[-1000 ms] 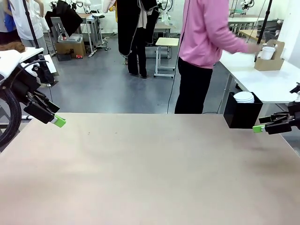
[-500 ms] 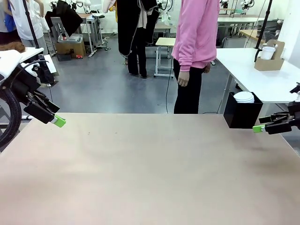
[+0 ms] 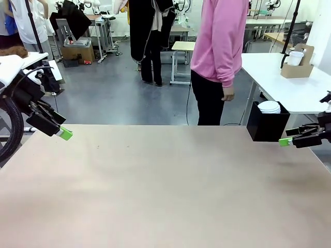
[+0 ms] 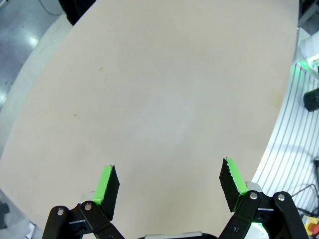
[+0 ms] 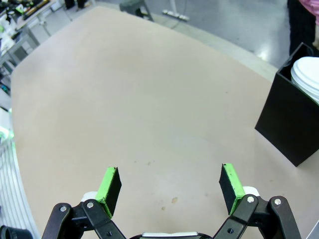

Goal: Pour a drink into a cup and package it in a carrier.
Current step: Insert the held 600 ml Paper Cup into the Cup Carrier.

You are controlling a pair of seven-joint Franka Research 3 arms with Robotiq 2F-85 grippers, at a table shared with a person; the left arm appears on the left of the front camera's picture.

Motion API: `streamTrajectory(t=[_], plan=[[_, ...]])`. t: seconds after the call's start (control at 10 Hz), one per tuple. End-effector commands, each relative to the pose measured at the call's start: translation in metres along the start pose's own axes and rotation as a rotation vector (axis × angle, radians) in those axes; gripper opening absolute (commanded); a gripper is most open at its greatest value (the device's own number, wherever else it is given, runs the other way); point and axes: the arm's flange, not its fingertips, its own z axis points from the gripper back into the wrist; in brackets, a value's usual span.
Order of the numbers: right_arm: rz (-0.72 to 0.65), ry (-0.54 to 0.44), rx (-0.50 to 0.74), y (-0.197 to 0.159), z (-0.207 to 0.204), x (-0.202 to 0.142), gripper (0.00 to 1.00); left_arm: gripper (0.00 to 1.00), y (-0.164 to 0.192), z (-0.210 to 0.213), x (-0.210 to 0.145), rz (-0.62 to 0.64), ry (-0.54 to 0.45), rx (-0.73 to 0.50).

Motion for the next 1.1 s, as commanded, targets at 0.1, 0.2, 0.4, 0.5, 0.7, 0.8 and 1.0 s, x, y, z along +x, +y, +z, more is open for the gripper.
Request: streamTrajectory(t=[0.1, 0.2, 0.4, 0.5, 0.7, 0.8, 1.0], plan=[[0.016, -0.007, 0.01, 0.0002, 0.0016, 0.0004, 1.0, 1.0, -0.0008, 0.0006, -0.0003, 0.0, -0.009, -0.008], [0.016, -0.007, 0.01, 0.0002, 0.0016, 0.0004, 1.0, 1.0, -0.0008, 0.0006, -0.0003, 0.0, -0.009, -0.008], [0.016, -0.007, 0.01, 0.0002, 0.0016, 0.0004, 1.0, 1.0, -0.0008, 0.0006, -0.0003, 0.0, -0.009, -0.008], [0.016, -0.007, 0.01, 0.0002, 0.0016, 0.0004, 1.0, 1.0, -0.0008, 0.0006, -0.0003, 0.0, -0.009, -0.008], [0.016, -0.007, 0.01, 0.0002, 0.0016, 0.0004, 1.0, 1.0, -0.0008, 0.0006, -0.0003, 0.0, -0.009, -0.008], [0.016, -0.007, 0.01, 0.0002, 0.0016, 0.0004, 1.0, 1.0, -0.0008, 0.0006, -0.0003, 0.0, -0.009, -0.008], [0.016, -0.007, 0.01, 0.0002, 0.0016, 0.0004, 1.0, 1.0, -0.0008, 0.0006, -0.0003, 0.0, -0.009, -0.008]])
